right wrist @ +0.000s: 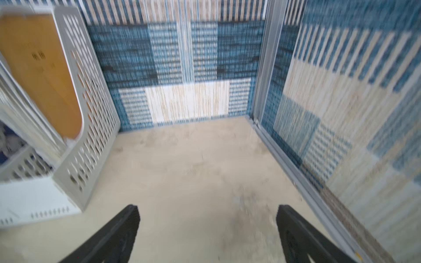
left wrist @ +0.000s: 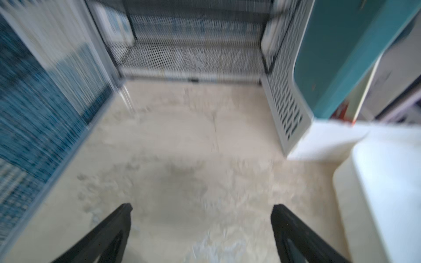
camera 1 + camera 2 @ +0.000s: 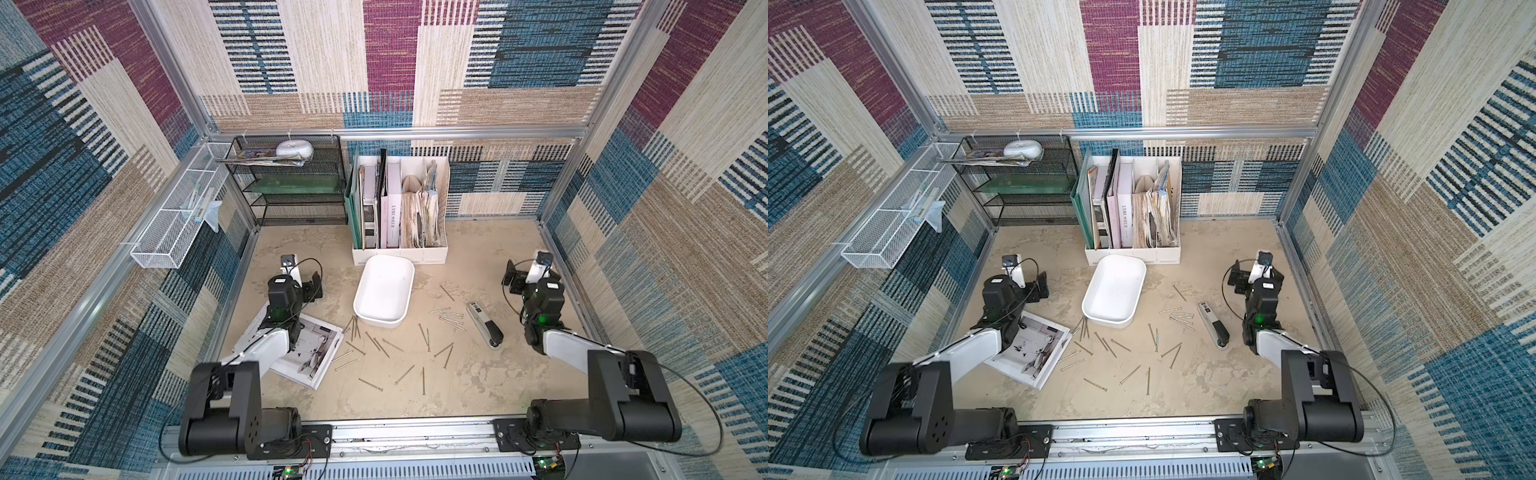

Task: Put the nails on the desktop into the storage box
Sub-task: Move the distractor to the center of the board.

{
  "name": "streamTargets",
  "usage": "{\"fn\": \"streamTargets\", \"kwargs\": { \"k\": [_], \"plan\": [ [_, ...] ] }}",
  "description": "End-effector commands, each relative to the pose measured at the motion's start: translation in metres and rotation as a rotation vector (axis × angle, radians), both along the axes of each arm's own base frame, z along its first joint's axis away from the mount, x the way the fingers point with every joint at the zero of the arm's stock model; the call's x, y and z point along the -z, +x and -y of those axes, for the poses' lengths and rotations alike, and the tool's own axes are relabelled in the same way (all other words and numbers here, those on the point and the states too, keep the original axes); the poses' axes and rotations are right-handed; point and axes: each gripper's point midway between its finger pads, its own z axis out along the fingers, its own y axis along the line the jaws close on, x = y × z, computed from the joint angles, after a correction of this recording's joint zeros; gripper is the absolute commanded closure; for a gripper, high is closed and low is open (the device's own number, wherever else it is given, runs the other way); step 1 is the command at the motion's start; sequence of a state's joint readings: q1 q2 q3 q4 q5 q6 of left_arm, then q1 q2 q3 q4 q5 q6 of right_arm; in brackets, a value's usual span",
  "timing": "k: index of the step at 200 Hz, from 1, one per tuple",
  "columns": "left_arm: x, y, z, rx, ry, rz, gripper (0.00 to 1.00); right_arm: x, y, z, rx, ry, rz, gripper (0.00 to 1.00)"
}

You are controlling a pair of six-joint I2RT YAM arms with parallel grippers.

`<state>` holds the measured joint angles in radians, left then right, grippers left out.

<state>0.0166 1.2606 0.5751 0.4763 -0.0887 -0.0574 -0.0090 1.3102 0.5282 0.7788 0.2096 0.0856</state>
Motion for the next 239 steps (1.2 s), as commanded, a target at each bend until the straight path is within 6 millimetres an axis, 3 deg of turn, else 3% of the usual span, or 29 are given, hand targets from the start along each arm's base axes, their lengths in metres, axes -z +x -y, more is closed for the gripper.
{"fn": "streamTargets", "kwargs": {
  "k": [1, 18, 32, 41, 73, 86, 102, 127, 159, 189, 217, 239],
  "plan": [
    [-0.043, -0.039, -0.023, -0.228, -0.081, -0.01, 0.01, 0.013, -0.006, -0.016, -0.062, 0.138, -0.225, 0.01],
    [-0.086, -0.074, -0.004, -0.189, -0.194, 0.002, 0.01, 0.014, -0.02, -0.045, -0.133, 0.256, -0.324, 0.0],
    [-0.089, -0.106, 0.024, -0.097, -0.334, -0.072, 0.03, 0.022, -0.038, -0.071, -0.187, 0.301, -0.413, 0.05],
    [-0.078, -0.127, 0.044, -0.016, -0.434, -0.158, 0.08, 0.029, -0.051, -0.088, -0.231, 0.334, -0.473, 0.11],
    [-0.001, -0.205, 0.12, 0.207, -0.805, -0.505, 0.27, 0.045, -0.105, -0.148, -0.414, 0.447, -0.605, 0.34],
    [0.015, -0.225, 0.13, 0.232, -0.864, -0.54, 0.34, 0.047, -0.12, -0.162, -0.454, 0.475, -0.634, 0.37],
    [0.037, -0.242, 0.129, 0.204, -0.884, -0.586, 0.34, 0.054, -0.136, -0.182, -0.508, 0.515, -0.682, 0.39],
    [0.06, -0.254, 0.137, 0.201, -0.943, -0.667, 0.34, 0.078, -0.155, -0.205, -0.541, 0.521, -0.779, 0.4],
    [0.089, -0.259, 0.132, 0.132, -0.879, -0.751, 0.38, 0.099, -0.16, -0.213, -0.512, 0.504, -0.842, 0.42],
    [0.114, -0.252, 0.117, 0.031, -0.718, -0.785, 0.39, 0.124, -0.156, -0.207, -0.421, 0.445, -0.905, 0.41],
    [0.131, -0.238, 0.113, -0.008, -0.673, -0.77, 0.39, 0.138, -0.145, -0.2, -0.349, 0.401, -0.918, 0.39],
    [0.147, -0.233, 0.102, -0.063, -0.598, -0.772, 0.39, 0.154, -0.137, -0.181, -0.201, 0.342, -0.951, 0.36]
  ]
}}
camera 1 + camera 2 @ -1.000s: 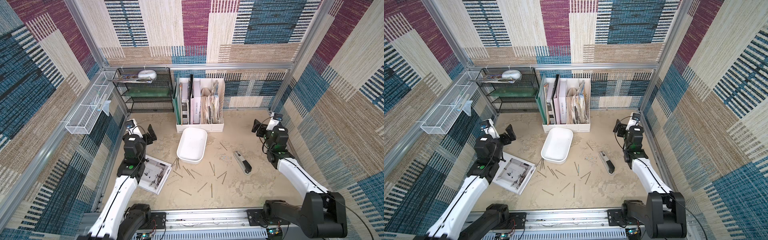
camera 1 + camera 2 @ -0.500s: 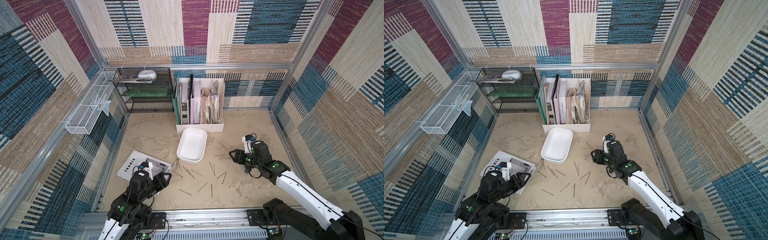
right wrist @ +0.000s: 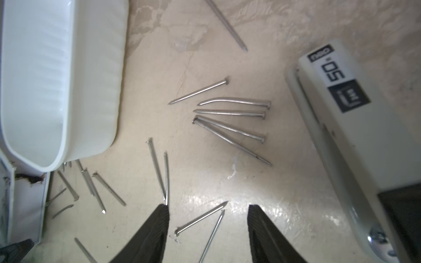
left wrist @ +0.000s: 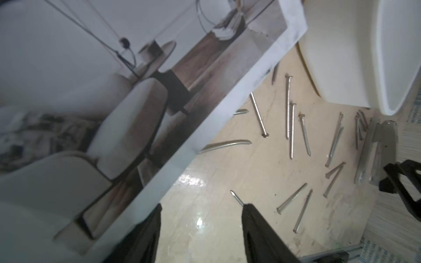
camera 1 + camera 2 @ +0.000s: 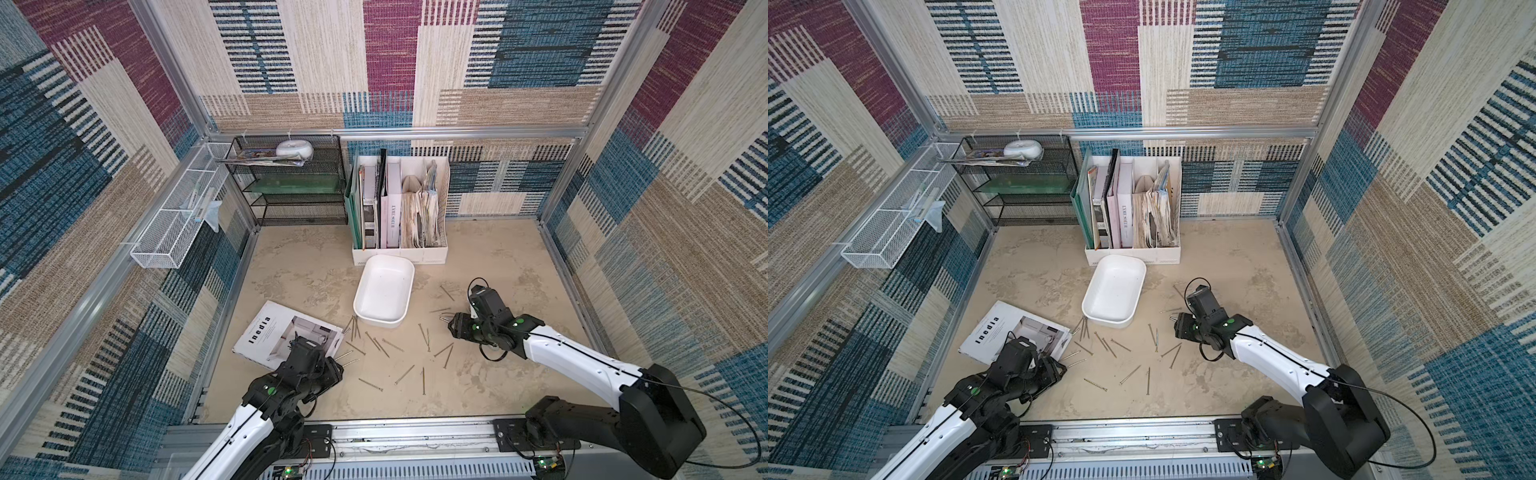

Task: Put the nails on the desktop into the storage box
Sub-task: Move the distractor to the center of the board.

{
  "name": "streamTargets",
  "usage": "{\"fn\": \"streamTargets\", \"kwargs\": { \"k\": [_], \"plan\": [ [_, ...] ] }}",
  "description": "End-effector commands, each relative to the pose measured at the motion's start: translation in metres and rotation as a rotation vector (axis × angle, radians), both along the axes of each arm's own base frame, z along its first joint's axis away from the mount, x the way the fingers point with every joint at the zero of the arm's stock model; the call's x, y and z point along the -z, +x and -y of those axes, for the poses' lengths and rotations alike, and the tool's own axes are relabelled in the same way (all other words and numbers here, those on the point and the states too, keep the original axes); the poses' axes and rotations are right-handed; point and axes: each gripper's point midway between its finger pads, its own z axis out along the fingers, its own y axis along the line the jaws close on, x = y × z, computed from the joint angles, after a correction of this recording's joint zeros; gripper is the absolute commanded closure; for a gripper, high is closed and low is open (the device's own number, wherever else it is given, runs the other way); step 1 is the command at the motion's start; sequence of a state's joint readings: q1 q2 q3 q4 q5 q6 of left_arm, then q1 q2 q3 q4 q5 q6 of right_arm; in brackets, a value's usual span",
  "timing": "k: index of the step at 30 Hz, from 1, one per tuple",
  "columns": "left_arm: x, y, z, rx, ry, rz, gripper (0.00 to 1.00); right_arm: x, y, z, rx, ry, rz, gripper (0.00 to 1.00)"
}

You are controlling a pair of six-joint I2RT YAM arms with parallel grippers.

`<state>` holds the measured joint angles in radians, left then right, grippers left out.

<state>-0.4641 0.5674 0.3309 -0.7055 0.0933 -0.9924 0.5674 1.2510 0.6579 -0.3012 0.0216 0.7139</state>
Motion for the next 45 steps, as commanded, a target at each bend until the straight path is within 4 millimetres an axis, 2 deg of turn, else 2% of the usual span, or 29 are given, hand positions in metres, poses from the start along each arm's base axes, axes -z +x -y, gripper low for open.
{"fn": "streamTargets", "kwargs": {
  "k": [1, 4, 7, 11, 15, 23, 28, 31, 36, 39, 41, 45],
  "plan": [
    [0.008, 0.017, -0.014, -0.029, 0.106, 0.058, 0.39, 0.01, 0.012, 0.022, 0.109, -0.129, -0.004, 0.36],
    [0.011, 0.023, -0.023, -0.04, 0.178, 0.058, 0.39, 0.021, 0.02, 0.027, 0.126, -0.179, -0.019, 0.34],
    [0.005, 0.03, -0.037, -0.055, 0.267, 0.081, 0.38, 0.033, 0.03, 0.035, 0.158, -0.206, -0.045, 0.33],
    [-0.01, 0.038, -0.043, -0.057, 0.311, 0.127, 0.38, 0.042, 0.042, 0.057, 0.222, -0.212, -0.066, 0.31],
    [-0.005, 0.043, -0.055, -0.097, 0.35, 0.115, 0.35, 0.048, 0.055, 0.082, 0.275, -0.219, -0.087, 0.3],
    [0.001, 0.064, -0.069, -0.171, 0.341, 0.061, 0.32, 0.036, 0.092, 0.124, 0.367, -0.205, -0.061, 0.28],
    [-0.006, 0.079, -0.084, -0.207, 0.371, 0.056, 0.3, 0.04, 0.107, 0.149, 0.423, -0.191, -0.082, 0.27],
    [-0.011, 0.088, -0.093, -0.234, 0.377, 0.061, 0.29, 0.041, 0.114, 0.17, 0.471, -0.193, -0.084, 0.26],
    [-0.003, 0.103, -0.104, -0.266, 0.374, 0.026, 0.28, 0.036, 0.127, 0.207, 0.54, -0.185, -0.085, 0.25],
    [0.003, 0.111, -0.11, -0.28, 0.377, -0.008, 0.27, 0.027, 0.137, 0.216, 0.537, -0.216, -0.068, 0.24],
    [0.0, 0.119, -0.111, -0.277, 0.371, -0.006, 0.25, 0.02, 0.145, 0.216, 0.517, -0.213, -0.053, 0.23],
    [-0.025, 0.135, -0.093, -0.24, 0.28, 0.094, 0.17, 0.006, 0.151, 0.198, 0.454, -0.139, -0.004, 0.22]
  ]
}}
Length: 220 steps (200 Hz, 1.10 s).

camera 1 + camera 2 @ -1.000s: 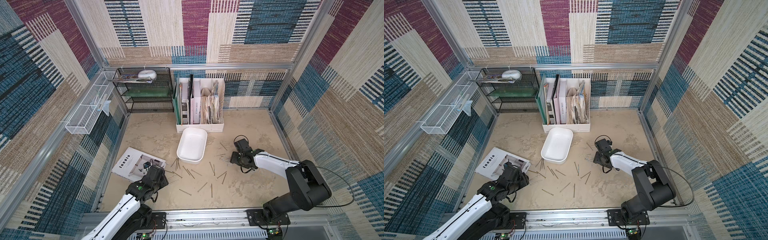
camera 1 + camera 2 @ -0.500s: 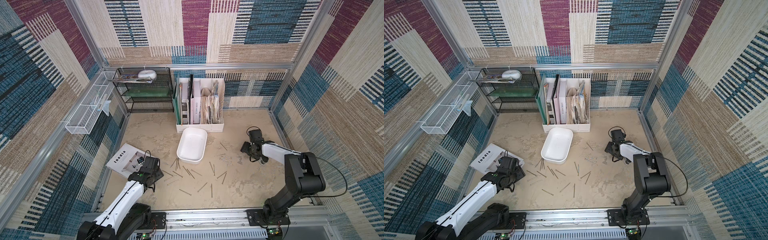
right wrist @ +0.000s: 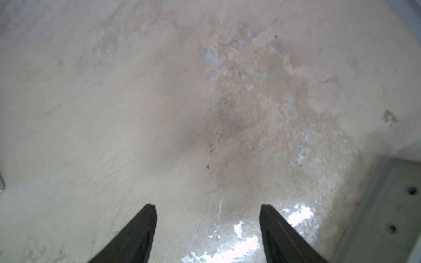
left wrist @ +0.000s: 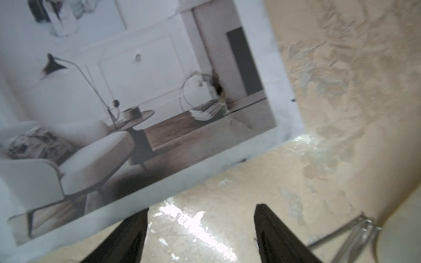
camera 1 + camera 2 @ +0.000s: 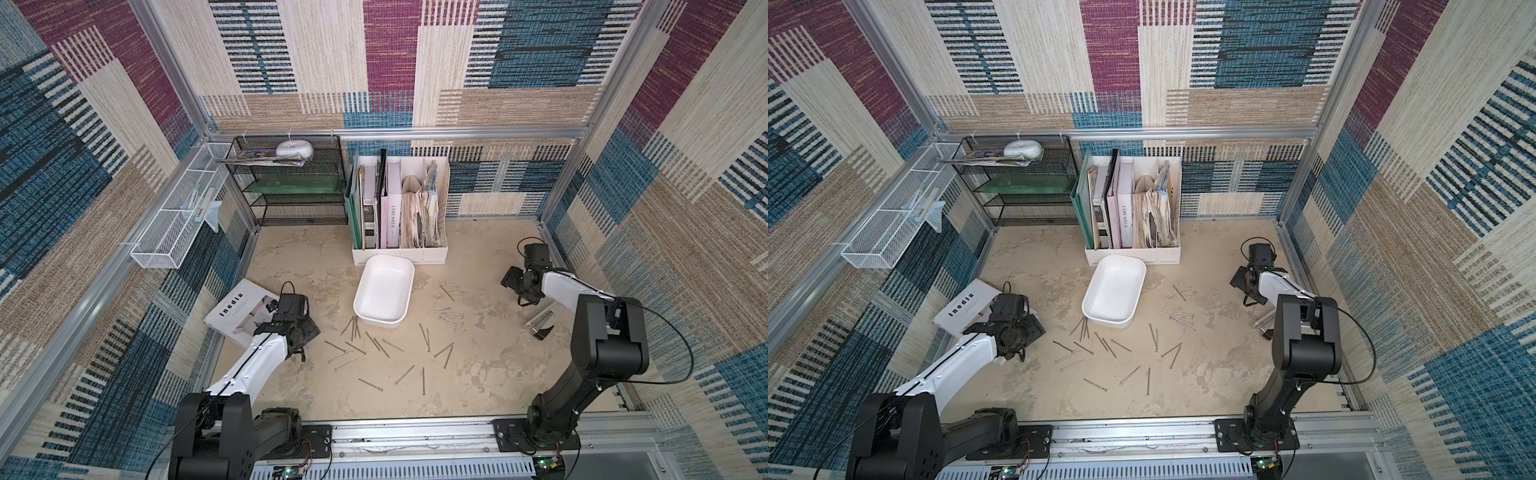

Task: Put the nails on the desktop into the storage box
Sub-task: Move the distractor to the center of the board, then pick up the storage box at the center of the board.

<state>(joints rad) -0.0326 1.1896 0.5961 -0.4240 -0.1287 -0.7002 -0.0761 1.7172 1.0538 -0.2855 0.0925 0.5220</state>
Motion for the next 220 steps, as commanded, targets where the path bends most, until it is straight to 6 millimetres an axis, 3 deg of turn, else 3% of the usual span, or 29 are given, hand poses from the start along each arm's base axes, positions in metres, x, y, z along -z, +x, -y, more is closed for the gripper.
{"fn": "streamTargets", "kwargs": {
  "k": [1, 31, 60, 79, 95, 118, 143, 169, 188, 220],
  "plan": [
    [-0.028, 0.019, 0.017, 0.069, -0.065, 0.12, 0.16, -0.008, 0.0, -0.016, -0.079, 0.037, 0.027, 0.22],
    [-0.066, 0.034, 0.031, 0.13, -0.12, 0.226, 0.12, -0.014, -0.001, -0.026, -0.128, 0.057, 0.05, 0.21],
    [-0.09, 0.059, 0.071, 0.287, -0.216, 0.301, 0.12, -0.035, 0.008, -0.067, -0.284, 0.106, 0.116, 0.21],
    [-0.099, 0.075, 0.109, 0.474, -0.2, 0.286, 0.11, -0.046, 0.008, -0.096, -0.383, 0.095, 0.138, 0.21],
    [-0.089, 0.084, 0.133, 0.599, -0.158, 0.193, 0.11, -0.047, 0.005, -0.108, -0.418, 0.074, 0.126, 0.21],
    [-0.075, 0.098, 0.144, 0.667, -0.106, 0.058, 0.11, -0.047, -0.001, -0.121, -0.459, 0.052, 0.107, 0.21],
    [-0.085, 0.11, 0.167, 0.783, -0.087, 0.082, 0.13, -0.043, -0.009, -0.136, -0.511, 0.053, 0.09, 0.22],
    [-0.073, 0.125, 0.168, 0.829, 0.001, 0.008, 0.17, -0.034, -0.014, -0.153, -0.549, 0.045, 0.057, 0.22],
    [-0.063, 0.141, 0.183, 0.867, -0.026, -0.004, 0.22, -0.029, -0.015, -0.164, -0.576, 0.027, 0.034, 0.23],
    [-0.044, 0.165, 0.184, 0.921, 0.064, -0.099, 0.28, -0.025, -0.016, -0.169, -0.591, 0.009, 0.013, 0.24]
  ]
}}
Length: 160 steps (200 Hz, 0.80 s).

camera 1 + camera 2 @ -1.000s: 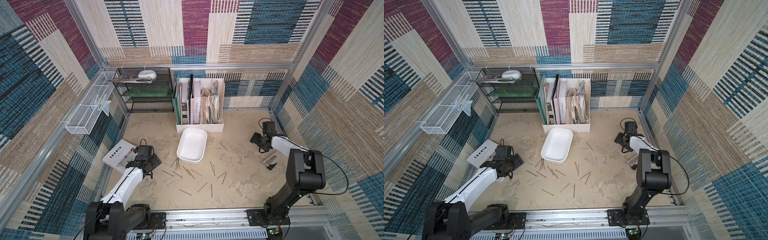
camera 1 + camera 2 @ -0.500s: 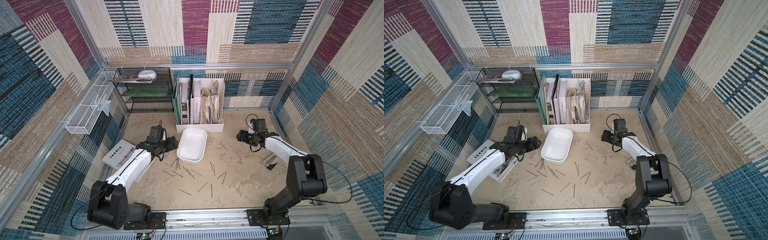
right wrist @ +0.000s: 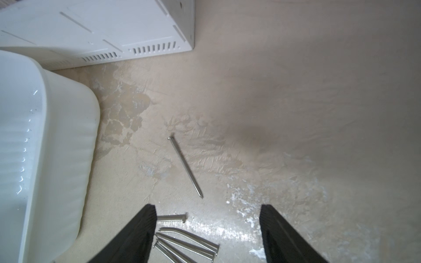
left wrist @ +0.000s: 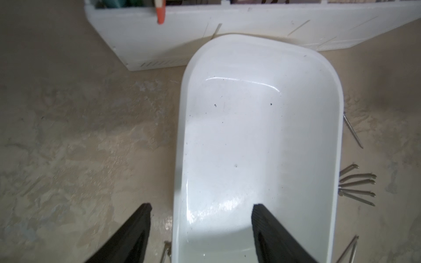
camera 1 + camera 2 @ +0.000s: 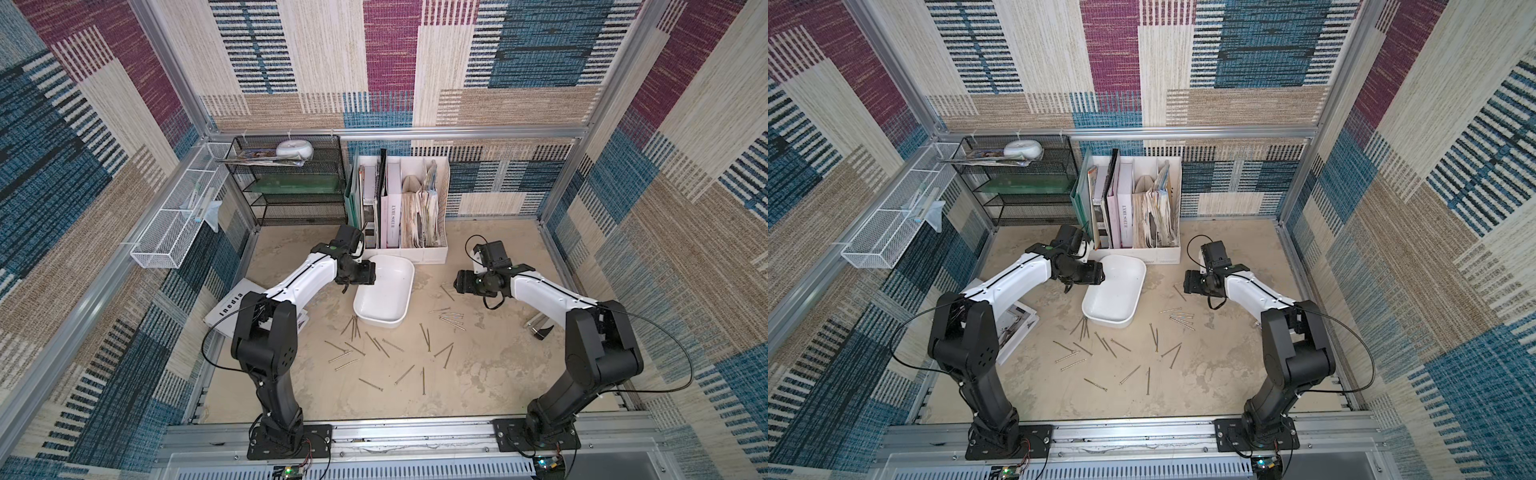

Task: Put the nails on the desktop into the storage box
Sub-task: Pick up the storage box at the center of the board.

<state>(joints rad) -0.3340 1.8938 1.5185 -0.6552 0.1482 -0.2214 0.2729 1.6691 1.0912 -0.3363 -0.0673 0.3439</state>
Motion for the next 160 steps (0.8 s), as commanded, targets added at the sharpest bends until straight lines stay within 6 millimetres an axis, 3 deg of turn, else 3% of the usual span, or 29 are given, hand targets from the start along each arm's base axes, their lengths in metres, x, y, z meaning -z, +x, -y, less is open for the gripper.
{"fn": "streamTargets", "kwargs": {
  "k": [1, 28, 80, 105, 136, 160],
  "plan": [
    [0.013, 0.008, -0.005, 0.074, 0.113, -0.039, 0.28, 0.001, 0.0, 0.001, -0.006, -0.041, -0.008, 0.24],
    [0.02, 0.015, -0.009, 0.104, 0.168, -0.045, 0.34, 0.002, 0.0, -0.001, -0.015, -0.057, -0.01, 0.24],
    [0.06, -0.005, -0.021, 0.111, 0.276, -0.139, 0.46, 0.005, 0.002, -0.008, -0.026, -0.074, -0.018, 0.25],
    [0.069, -0.006, -0.019, 0.116, 0.284, -0.163, 0.61, 0.006, 0.004, -0.013, -0.035, -0.085, -0.019, 0.26],
    [0.062, -0.002, -0.018, 0.102, 0.28, -0.155, 1.0, 0.01, 0.004, -0.016, -0.041, -0.116, -0.027, 0.26],
    [0.055, -0.003, -0.021, 0.074, 0.288, -0.154, 1.0, 0.011, 0.003, -0.022, -0.053, -0.143, -0.026, 0.26]
  ]
}}
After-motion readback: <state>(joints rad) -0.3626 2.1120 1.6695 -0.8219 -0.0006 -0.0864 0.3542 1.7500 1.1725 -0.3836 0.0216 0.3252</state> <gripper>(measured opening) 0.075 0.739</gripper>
